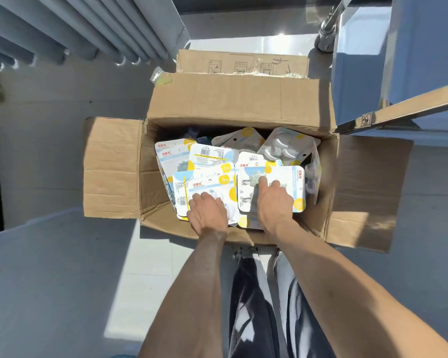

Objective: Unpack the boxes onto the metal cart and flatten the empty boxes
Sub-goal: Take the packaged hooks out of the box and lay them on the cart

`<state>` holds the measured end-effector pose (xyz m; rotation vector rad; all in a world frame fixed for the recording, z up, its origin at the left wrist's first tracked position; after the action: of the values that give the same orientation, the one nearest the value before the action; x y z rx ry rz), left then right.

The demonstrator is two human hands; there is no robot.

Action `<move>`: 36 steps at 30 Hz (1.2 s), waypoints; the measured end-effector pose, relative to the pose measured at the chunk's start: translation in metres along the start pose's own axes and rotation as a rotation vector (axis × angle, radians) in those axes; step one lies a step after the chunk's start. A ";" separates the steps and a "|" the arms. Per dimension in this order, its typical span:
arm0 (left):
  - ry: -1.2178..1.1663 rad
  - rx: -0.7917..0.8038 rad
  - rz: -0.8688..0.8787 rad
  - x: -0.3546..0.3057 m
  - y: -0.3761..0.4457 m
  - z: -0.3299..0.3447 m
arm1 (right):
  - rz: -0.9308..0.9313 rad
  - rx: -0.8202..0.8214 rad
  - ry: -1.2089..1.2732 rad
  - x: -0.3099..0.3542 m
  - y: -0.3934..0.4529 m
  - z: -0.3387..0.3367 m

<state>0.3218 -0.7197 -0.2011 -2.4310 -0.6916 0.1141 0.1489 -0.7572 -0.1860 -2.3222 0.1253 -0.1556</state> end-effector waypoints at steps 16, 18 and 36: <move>-0.004 0.024 0.060 -0.029 -0.001 -0.020 | 0.098 -0.061 -0.049 -0.007 -0.008 -0.021; 0.005 0.016 0.051 -0.034 -0.003 -0.033 | 0.111 -0.082 -0.038 -0.012 -0.011 -0.032; 0.173 0.138 0.293 -0.098 -0.237 -0.271 | 0.349 -0.081 0.194 -0.113 -0.282 -0.241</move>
<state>0.1940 -0.7508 0.1476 -2.3593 -0.2410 0.0648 0.0126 -0.7211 0.1754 -2.3203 0.6391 -0.2019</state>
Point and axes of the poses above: each hand's wrist, its own y-axis towards the middle knuckle, its own z-axis out of the palm, x = y × z, the point moved 7 cm from there along y, towards the middle knuckle, and after that the axes turned 1 degree about y, right-handed, at the moved point
